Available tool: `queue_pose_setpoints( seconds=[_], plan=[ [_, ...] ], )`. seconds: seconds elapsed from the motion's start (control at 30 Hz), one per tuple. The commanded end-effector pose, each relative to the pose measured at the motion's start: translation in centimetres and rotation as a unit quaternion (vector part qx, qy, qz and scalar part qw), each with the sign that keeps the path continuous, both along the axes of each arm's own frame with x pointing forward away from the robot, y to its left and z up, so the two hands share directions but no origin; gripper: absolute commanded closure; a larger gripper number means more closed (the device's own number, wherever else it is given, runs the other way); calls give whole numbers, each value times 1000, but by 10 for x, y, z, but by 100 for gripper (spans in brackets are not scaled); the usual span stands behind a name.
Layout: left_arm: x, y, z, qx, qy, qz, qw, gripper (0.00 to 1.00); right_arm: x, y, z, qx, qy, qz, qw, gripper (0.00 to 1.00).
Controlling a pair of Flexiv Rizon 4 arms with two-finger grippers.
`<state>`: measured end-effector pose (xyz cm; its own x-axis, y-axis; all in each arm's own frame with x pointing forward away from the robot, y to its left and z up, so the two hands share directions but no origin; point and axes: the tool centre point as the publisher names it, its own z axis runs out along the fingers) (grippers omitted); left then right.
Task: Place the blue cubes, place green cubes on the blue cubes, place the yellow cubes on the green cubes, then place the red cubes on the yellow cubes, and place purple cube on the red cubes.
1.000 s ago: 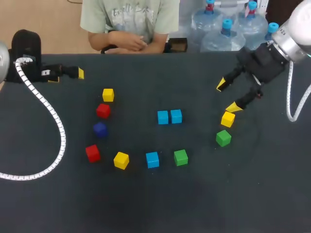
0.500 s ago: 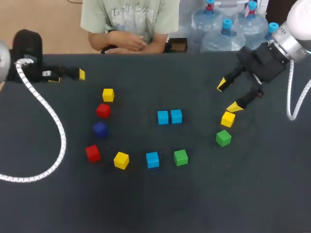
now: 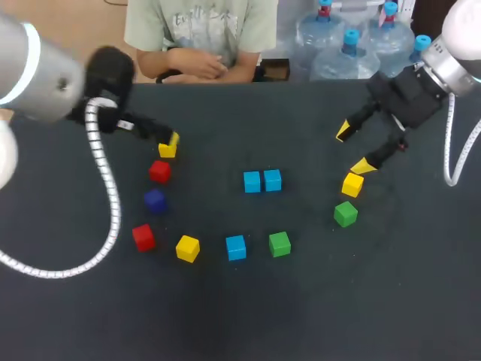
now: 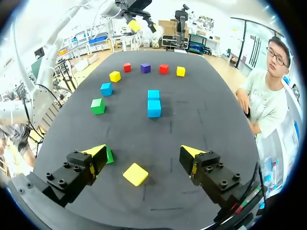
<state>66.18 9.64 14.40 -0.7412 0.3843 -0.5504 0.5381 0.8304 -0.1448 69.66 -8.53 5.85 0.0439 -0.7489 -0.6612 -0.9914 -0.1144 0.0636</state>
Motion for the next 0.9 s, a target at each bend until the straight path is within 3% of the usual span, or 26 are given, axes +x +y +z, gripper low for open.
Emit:
queue_pose_setpoints(
  seconds=[0.03, 0.13, 0.17, 0.57, 0.6, 0.63, 0.7, 0.83, 0.9],
  plan=[
    [4, -20, -8, 42, 9, -35, 998, 0, 0, 0, 0, 1, 0, 0, 1000, 0],
    [-3, -16, -6, -8, 19, -73, 997, 0, 0, 0, 0, 1, 0, 0, 1000, 0],
    [-3, -10, -4, -24, 29, -61, 997, 0, 0, 0, 0, 1, 0, 0, 1000, 0],
    [-3, -10, -4, -24, 29, -61, 997, 0, 0, 0, 0, 1, 0, 0, 1000, 0],
    [-1, -8, 1, -35, 13, -68, 997, 0, 0, 0, 0, 1, 0, 0, 1000, 0],
    [1, -10, 6, -32, 2, -90, 995, 0, 0, 0, 0, 1, 0, 0, 1000, 0],
    [3, -27, 15, 18, -11, -165, 986, 0, 0, 0, 0, 1, 0, 0, 1000, 0],
    [-1, -62, 12, 80, 20, -282, 956, 0, 0, 0, 0, 1, 0, 0, 1000, 0],
    [-6, -73, 3, 90, 43, -311, 945, 0, 0, 0, 0, 1, 0, 0, 1000, 0]
  ],
)
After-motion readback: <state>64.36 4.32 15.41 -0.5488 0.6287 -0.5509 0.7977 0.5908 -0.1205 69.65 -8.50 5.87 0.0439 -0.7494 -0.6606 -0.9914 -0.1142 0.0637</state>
